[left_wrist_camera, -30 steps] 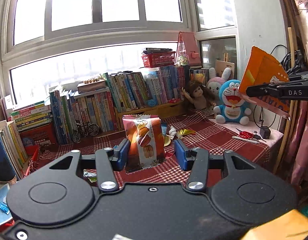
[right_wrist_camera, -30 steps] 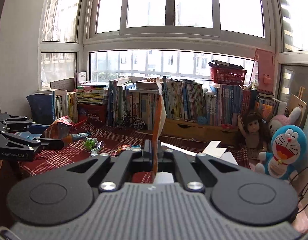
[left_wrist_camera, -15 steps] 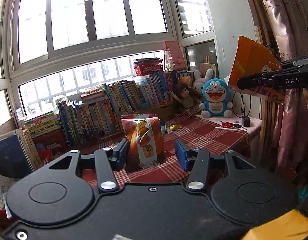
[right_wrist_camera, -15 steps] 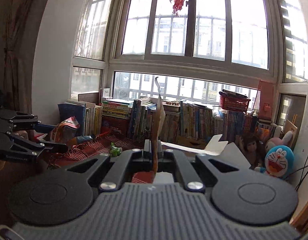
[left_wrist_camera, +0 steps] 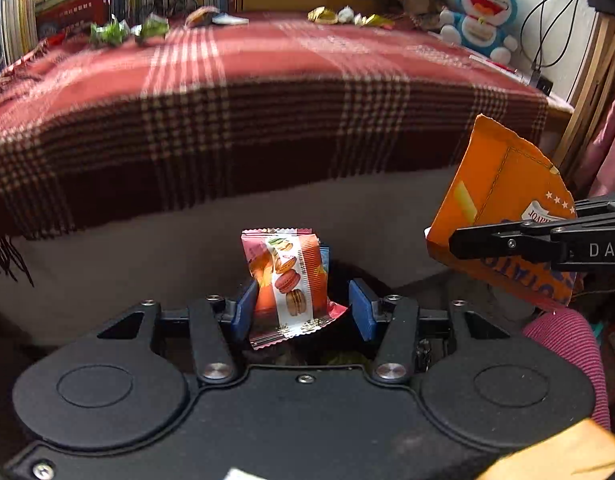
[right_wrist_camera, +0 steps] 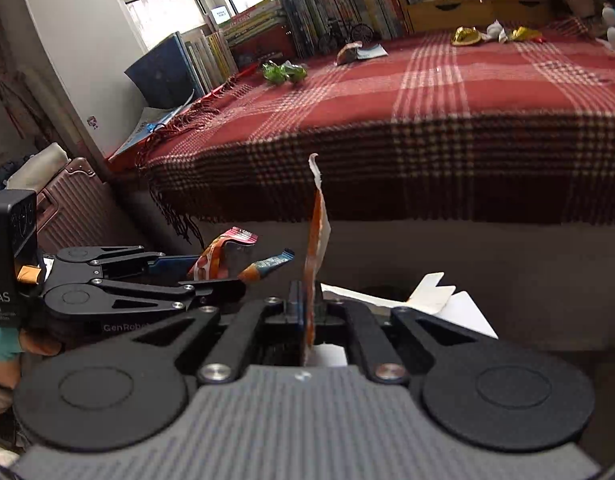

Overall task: Organize books
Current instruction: 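Carry the macaron packet and potato sticks box off the bed toward the trash bin, then open both tools to drop the macaron packet and potato sticks box into the bin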

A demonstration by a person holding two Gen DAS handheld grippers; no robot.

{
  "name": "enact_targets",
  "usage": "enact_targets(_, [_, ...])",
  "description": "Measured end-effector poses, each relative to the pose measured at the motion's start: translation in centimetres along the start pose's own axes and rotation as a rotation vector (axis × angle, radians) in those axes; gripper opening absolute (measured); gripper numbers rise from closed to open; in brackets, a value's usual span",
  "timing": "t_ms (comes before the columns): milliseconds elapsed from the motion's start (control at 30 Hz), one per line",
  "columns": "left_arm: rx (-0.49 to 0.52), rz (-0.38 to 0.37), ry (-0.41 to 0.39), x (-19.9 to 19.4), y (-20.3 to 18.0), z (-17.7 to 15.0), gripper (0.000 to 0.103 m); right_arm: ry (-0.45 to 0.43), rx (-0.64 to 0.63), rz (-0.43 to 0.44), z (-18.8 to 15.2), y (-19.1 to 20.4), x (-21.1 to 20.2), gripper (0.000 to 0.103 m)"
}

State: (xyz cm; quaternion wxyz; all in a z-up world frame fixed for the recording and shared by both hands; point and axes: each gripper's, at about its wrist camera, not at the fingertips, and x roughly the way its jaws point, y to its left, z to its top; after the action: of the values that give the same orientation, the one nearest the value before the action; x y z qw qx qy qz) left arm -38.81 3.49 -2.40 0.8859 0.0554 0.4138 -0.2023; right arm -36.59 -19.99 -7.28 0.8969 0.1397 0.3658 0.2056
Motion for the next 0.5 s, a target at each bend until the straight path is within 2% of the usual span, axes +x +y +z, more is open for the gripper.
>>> enact_targets(33, [-0.008, 0.014, 0.038, 1.7, 0.5, -0.6, 0.048, 0.000, 0.000, 0.000, 0.0, 0.0, 0.0, 0.004])
enact_targets(100, [-0.013, 0.039, 0.092, 4.5, 1.3, -1.3, 0.048, 0.059, 0.041, 0.007, -0.8, -1.4, 2.8, 0.004])
enact_targets(133, [-0.018, 0.050, 0.118, 5.6, 1.5, -1.6, 0.048, 0.111, 0.075, 0.013, -1.4, -2.5, 5.2, 0.004])
enact_targets(267, [-0.039, 0.067, 0.212, 8.9, 2.7, -2.6, 0.048, 0.192, 0.117, 0.012, -2.2, -4.0, 8.9, 0.004])
enact_targets(500, [-0.027, 0.074, 0.282, 12.3, 3.3, -2.7, 0.049, 0.245, 0.130, 0.017, -2.5, -4.5, 11.5, 0.005])
